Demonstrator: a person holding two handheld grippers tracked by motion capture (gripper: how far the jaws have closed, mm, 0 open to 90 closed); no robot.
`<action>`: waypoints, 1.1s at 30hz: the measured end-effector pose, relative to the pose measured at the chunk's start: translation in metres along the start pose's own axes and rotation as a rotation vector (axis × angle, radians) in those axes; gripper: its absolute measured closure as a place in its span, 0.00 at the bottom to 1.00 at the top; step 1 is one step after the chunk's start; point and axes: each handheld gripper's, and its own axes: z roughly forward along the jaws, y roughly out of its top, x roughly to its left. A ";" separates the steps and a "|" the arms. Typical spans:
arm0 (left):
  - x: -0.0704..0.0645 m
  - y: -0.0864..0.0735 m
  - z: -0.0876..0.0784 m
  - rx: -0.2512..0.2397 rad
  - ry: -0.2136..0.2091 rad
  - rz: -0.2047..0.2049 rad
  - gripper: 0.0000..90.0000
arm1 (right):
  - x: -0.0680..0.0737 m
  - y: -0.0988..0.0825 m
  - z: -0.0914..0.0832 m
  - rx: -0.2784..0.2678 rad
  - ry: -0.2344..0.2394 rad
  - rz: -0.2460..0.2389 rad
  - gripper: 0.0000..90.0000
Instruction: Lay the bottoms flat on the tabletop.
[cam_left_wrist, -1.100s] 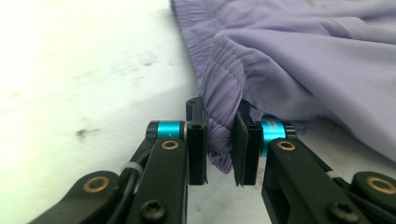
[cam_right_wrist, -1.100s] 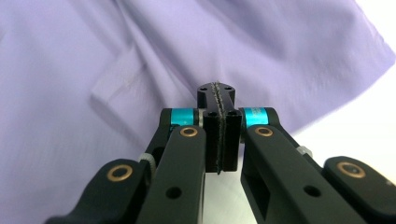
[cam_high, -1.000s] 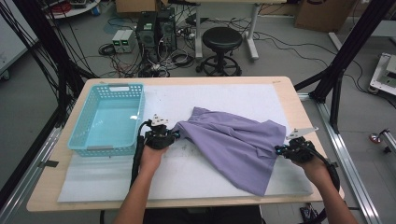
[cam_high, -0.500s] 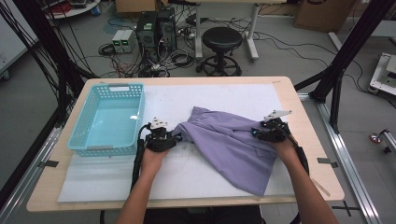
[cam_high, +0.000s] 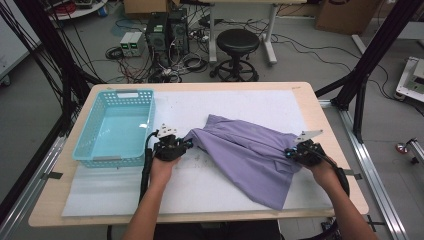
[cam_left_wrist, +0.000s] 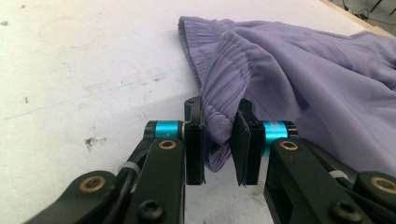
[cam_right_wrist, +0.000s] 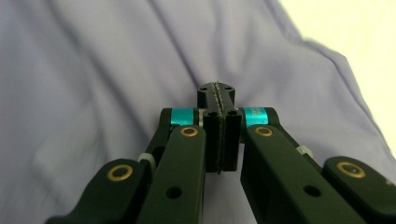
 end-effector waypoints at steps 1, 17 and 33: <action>0.000 0.001 0.001 -0.001 0.003 -0.003 0.85 | 0.000 -0.005 -0.005 -0.004 0.015 0.006 1.00; -0.001 0.003 0.006 -0.001 0.010 -0.001 0.85 | 0.004 0.022 0.021 -0.059 0.032 0.027 1.00; -0.005 0.024 0.025 0.022 -0.006 -0.022 0.62 | 0.035 -0.019 -0.041 -0.060 0.240 -0.001 0.80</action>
